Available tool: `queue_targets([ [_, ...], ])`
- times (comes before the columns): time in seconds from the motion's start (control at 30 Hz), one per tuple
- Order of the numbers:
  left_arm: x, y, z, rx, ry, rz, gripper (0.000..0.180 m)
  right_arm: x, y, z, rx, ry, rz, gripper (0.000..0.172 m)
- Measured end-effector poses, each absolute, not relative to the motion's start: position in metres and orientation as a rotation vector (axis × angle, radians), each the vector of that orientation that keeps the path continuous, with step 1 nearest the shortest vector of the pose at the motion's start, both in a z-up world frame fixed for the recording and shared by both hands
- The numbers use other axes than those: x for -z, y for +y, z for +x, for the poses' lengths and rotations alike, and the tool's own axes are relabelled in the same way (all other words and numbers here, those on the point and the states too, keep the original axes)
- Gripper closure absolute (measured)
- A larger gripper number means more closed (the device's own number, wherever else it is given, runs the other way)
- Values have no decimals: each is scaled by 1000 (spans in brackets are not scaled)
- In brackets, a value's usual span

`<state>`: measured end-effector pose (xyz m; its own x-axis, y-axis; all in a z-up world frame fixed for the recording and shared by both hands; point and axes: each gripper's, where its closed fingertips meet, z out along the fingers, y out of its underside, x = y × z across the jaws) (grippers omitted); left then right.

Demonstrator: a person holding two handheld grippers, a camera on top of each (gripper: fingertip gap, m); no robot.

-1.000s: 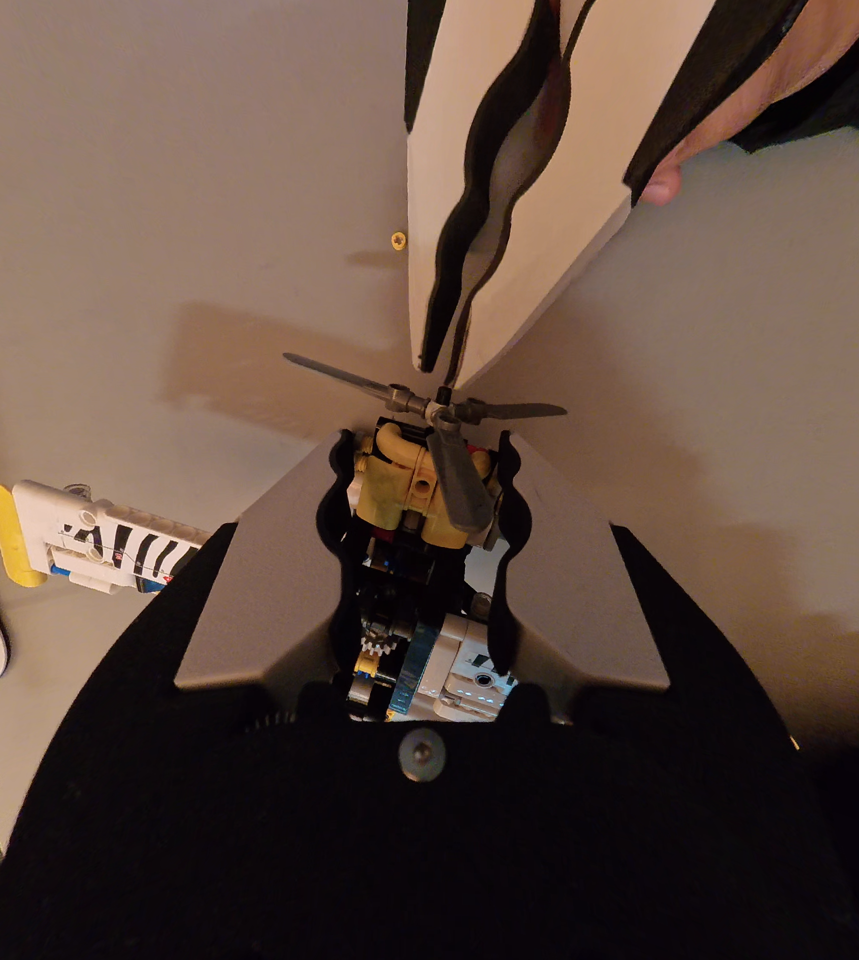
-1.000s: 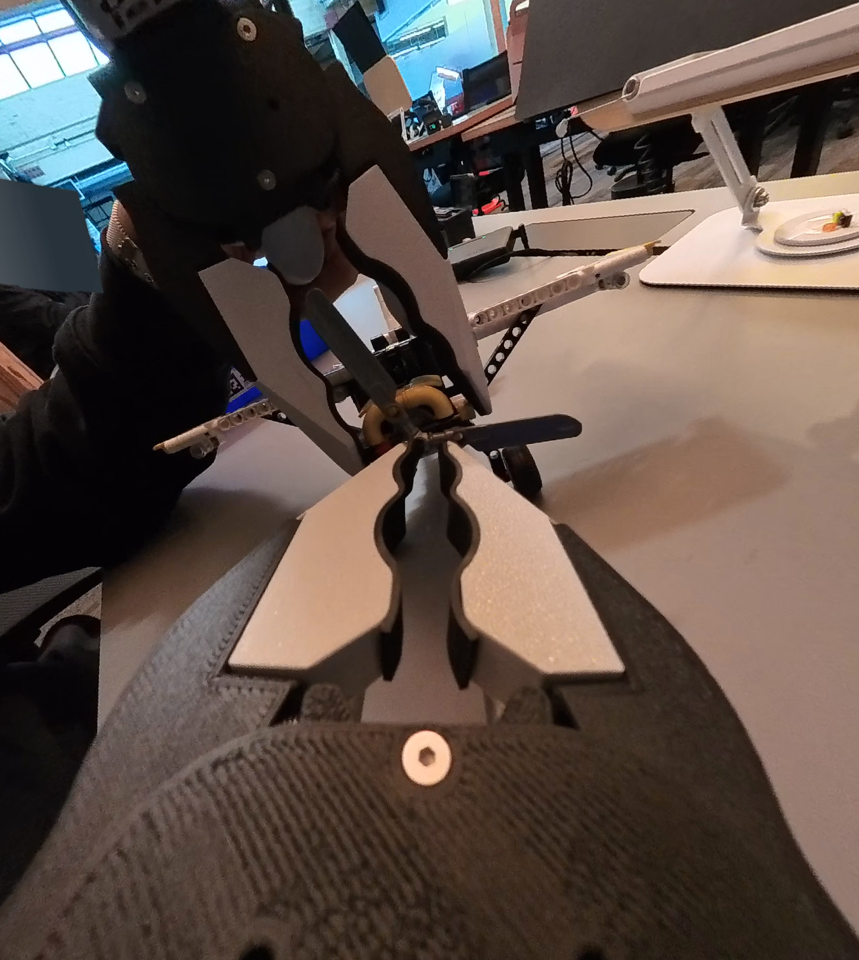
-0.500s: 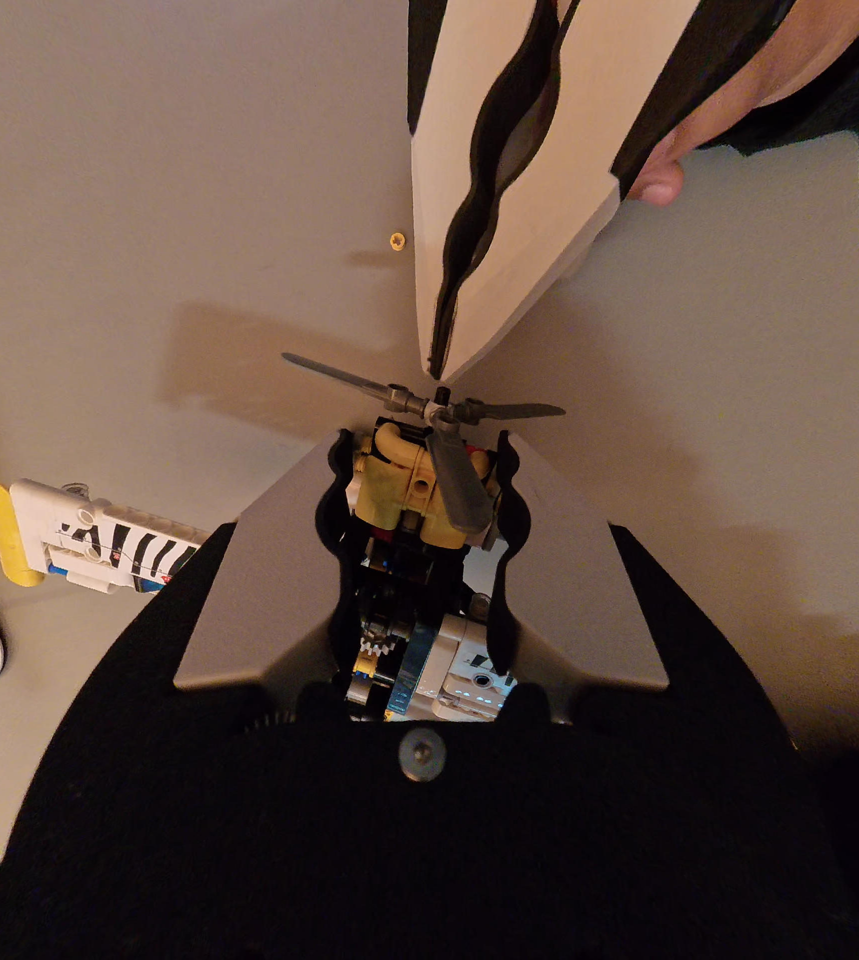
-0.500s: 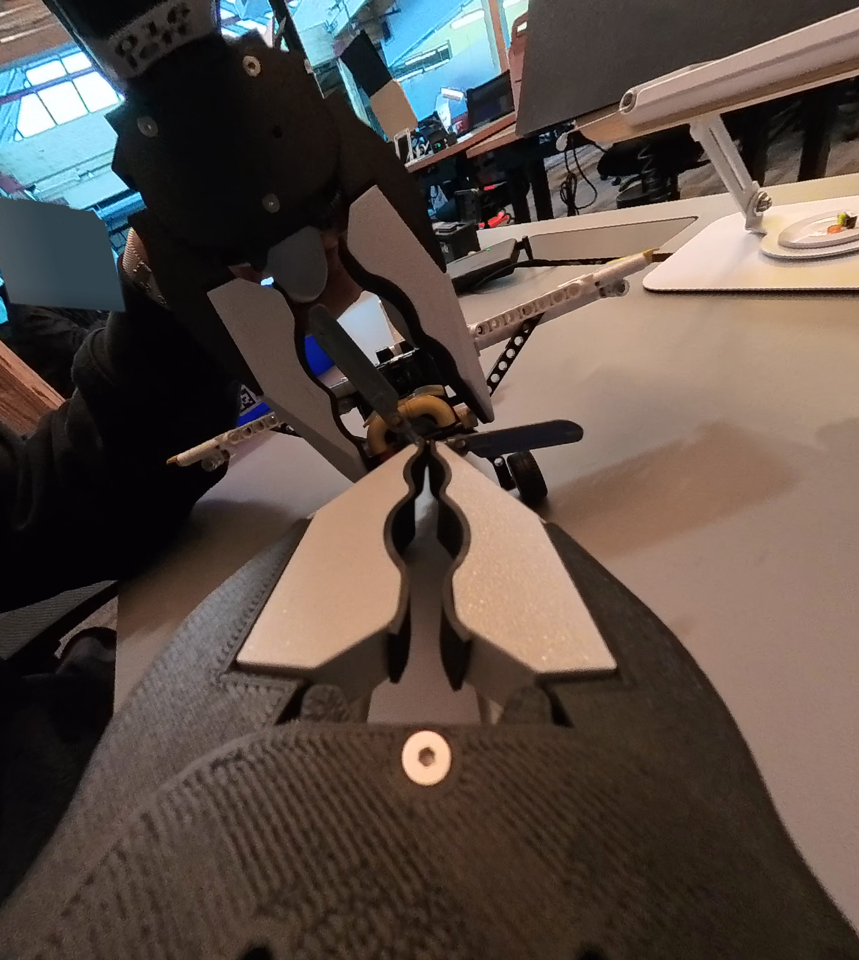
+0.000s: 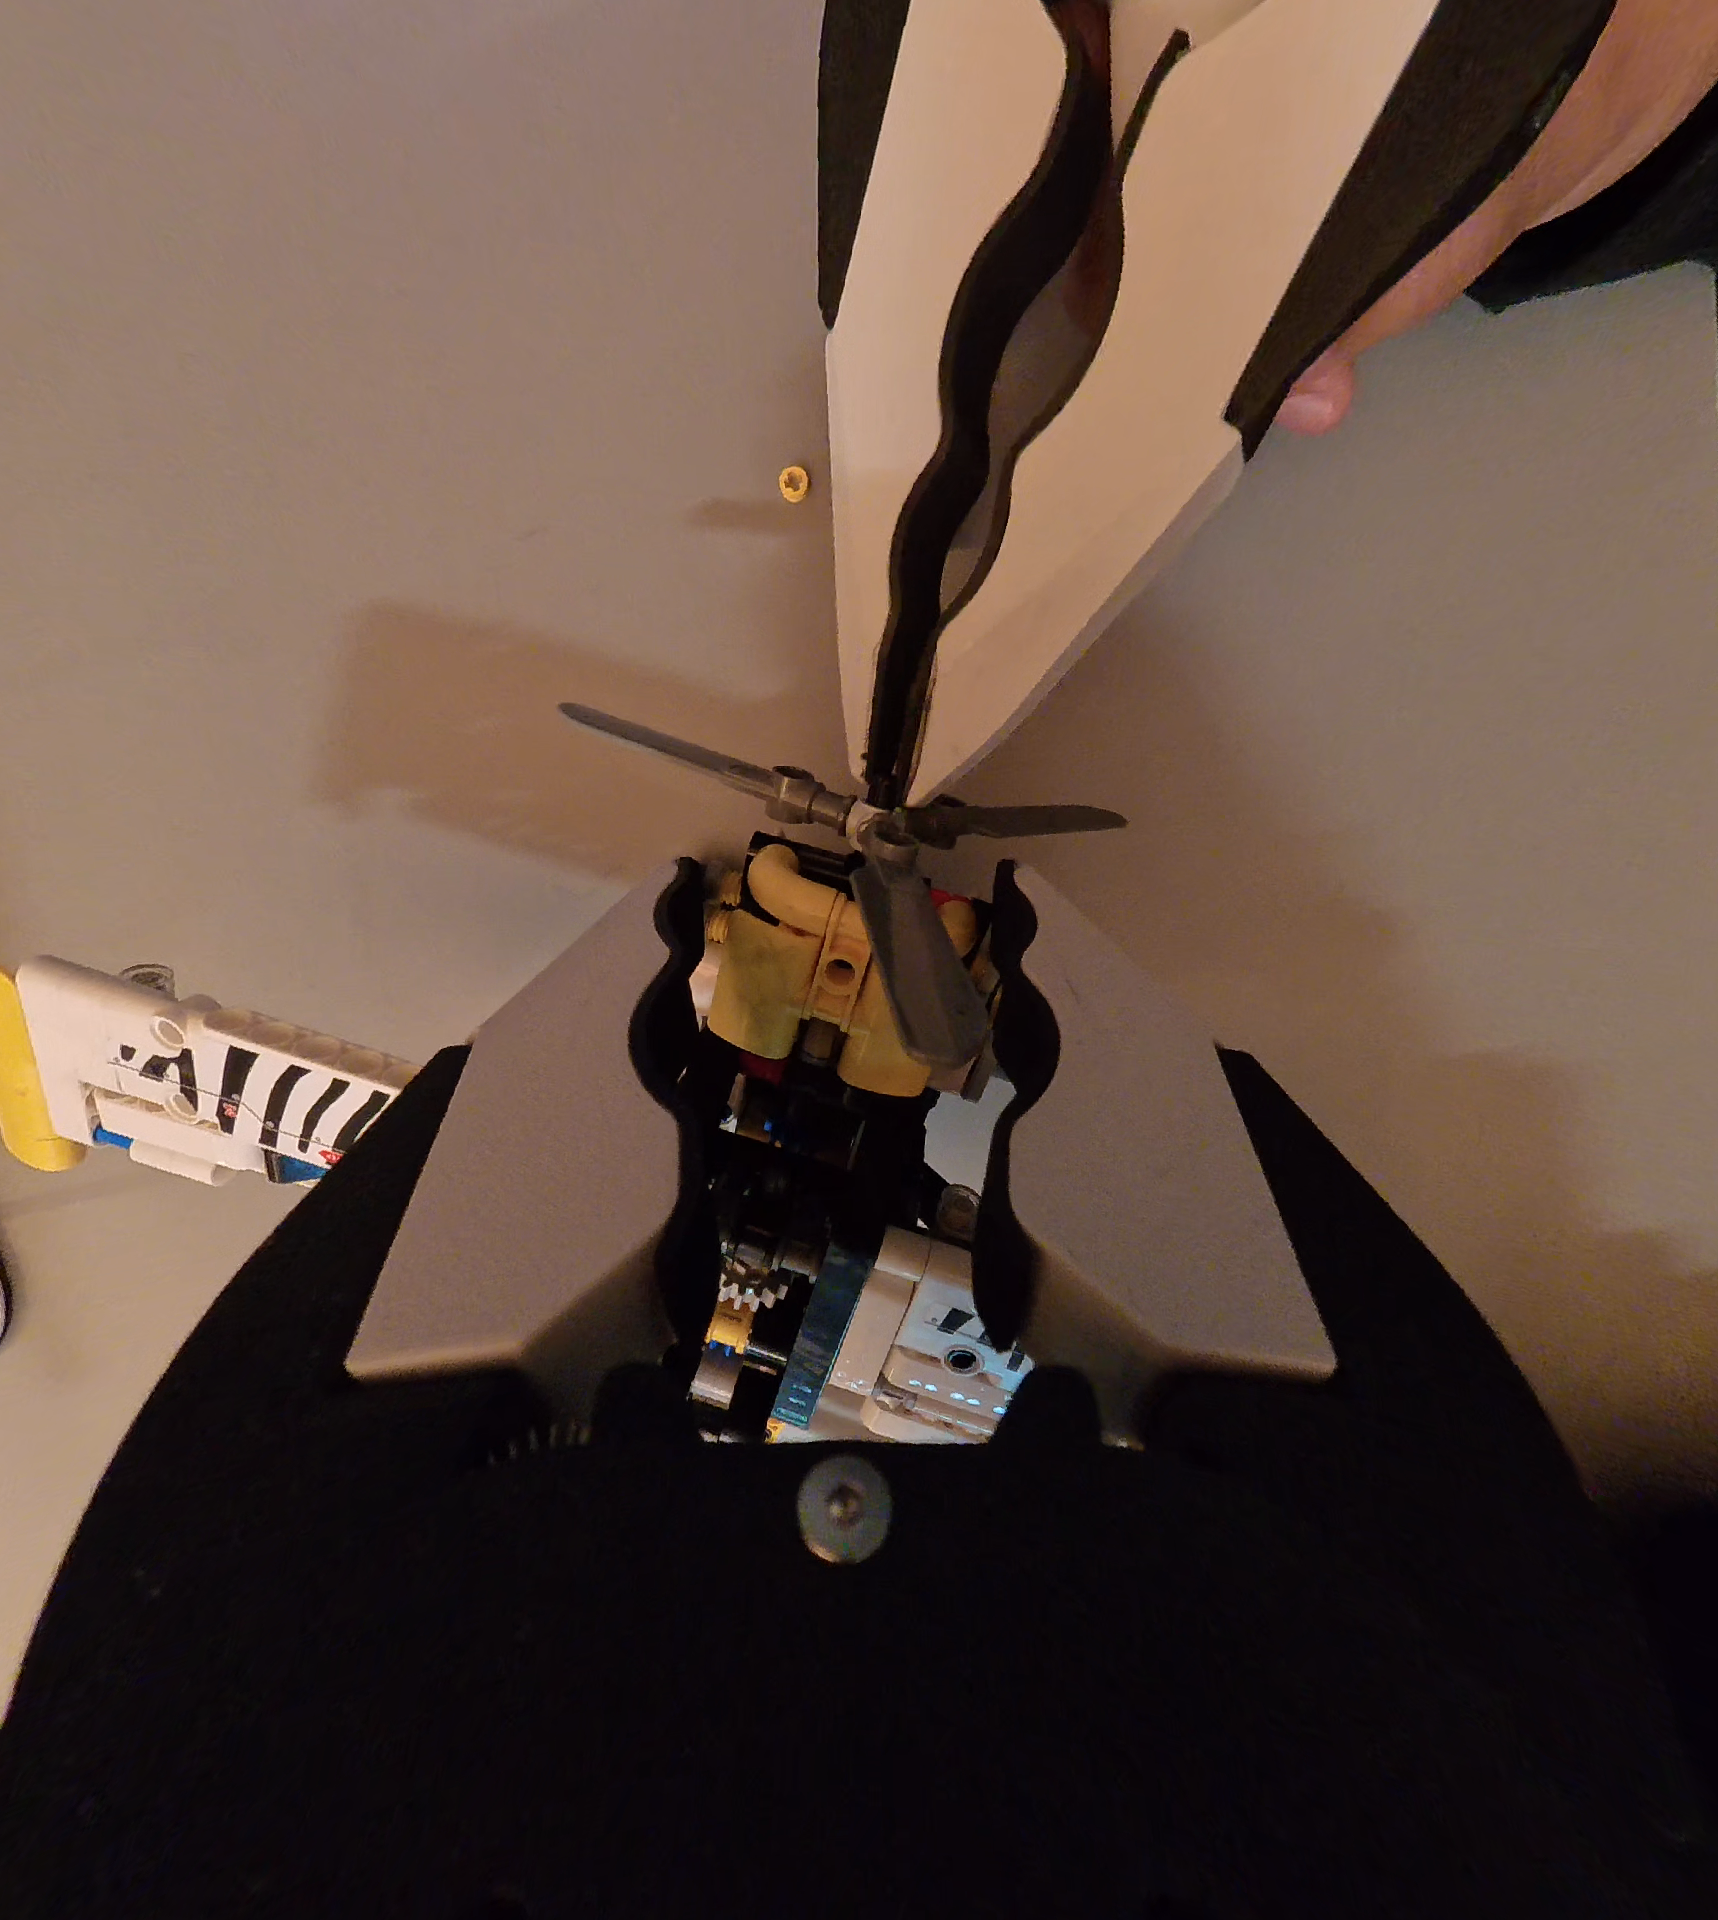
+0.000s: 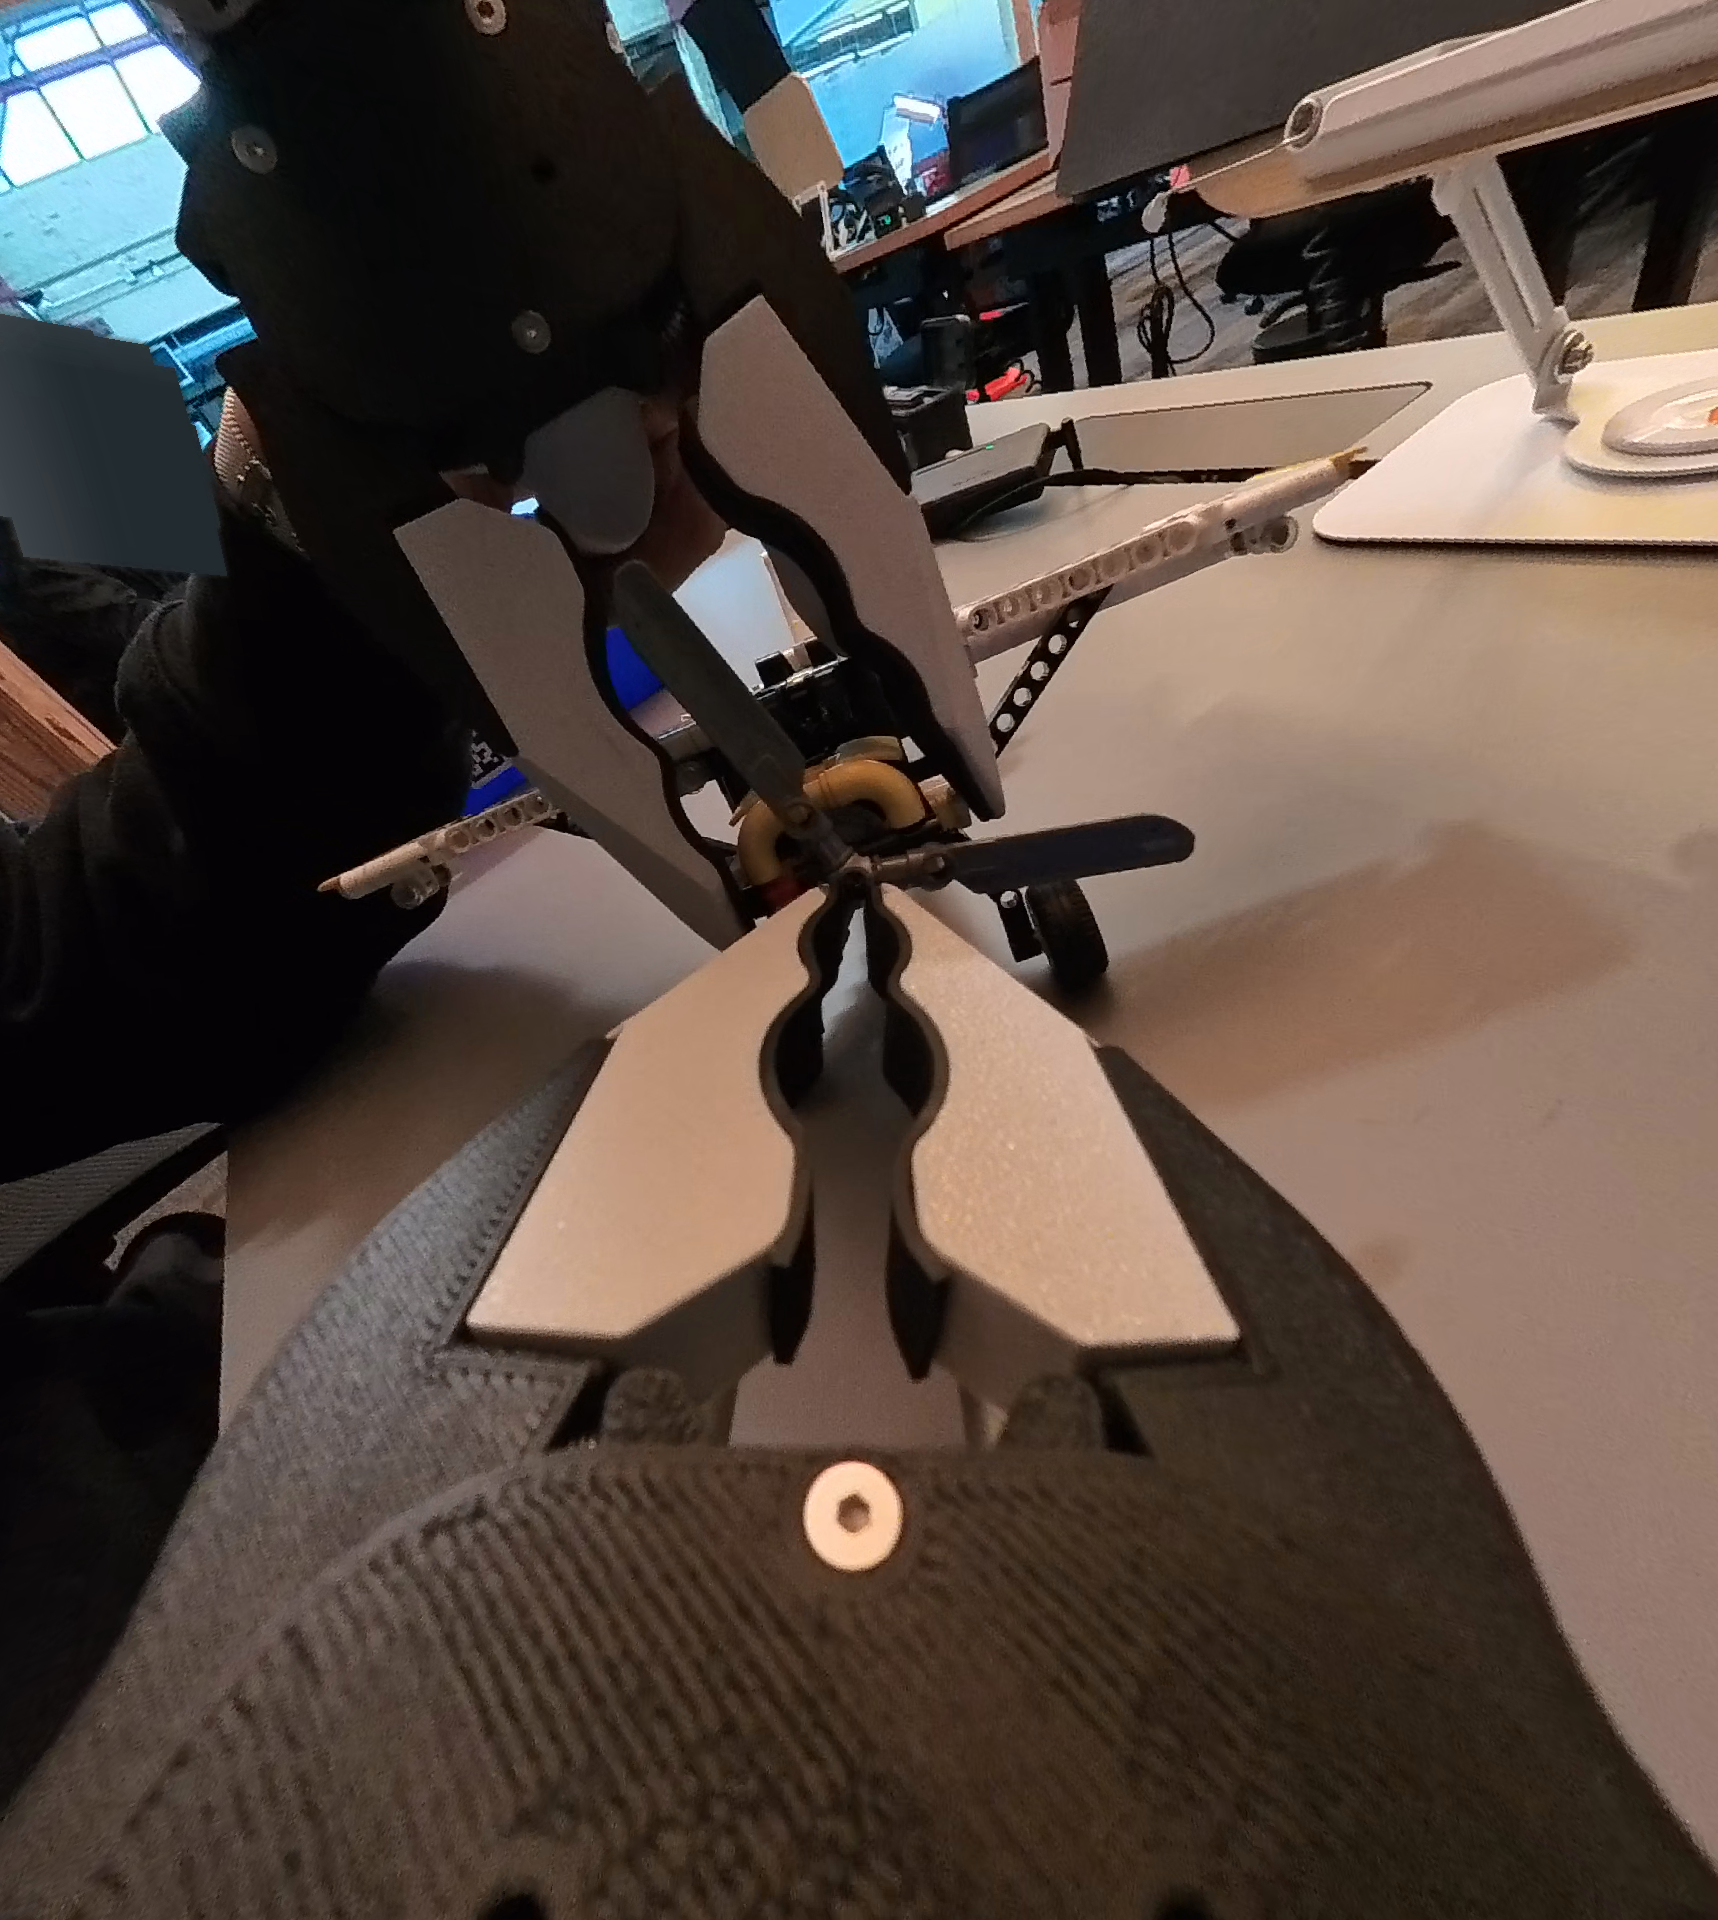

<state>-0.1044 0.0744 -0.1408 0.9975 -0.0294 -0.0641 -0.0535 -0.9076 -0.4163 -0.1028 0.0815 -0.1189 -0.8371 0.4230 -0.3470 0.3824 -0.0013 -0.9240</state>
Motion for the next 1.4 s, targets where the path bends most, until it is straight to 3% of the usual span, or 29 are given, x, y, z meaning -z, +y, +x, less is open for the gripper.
queue_targets([
  [0.13, 141, 74, -105, -83, 60, -2713, 126, 118, 84, -105, -2064, -2176, -929, 161],
  [0.23, 141, 74, -105, -82, 59, -2712, 126, 126, 77, -100, -2102, -2261, -989, 144],
  [0.43, 141, 73, -105, -94, 59, -2721, 126, 127, 73, -99, -2087, -2272, -991, 166],
  [1.4, 141, 75, -105, -78, 38, -2711, 126, 125, 78, -97, -2252, -2276, -1171, 168],
])
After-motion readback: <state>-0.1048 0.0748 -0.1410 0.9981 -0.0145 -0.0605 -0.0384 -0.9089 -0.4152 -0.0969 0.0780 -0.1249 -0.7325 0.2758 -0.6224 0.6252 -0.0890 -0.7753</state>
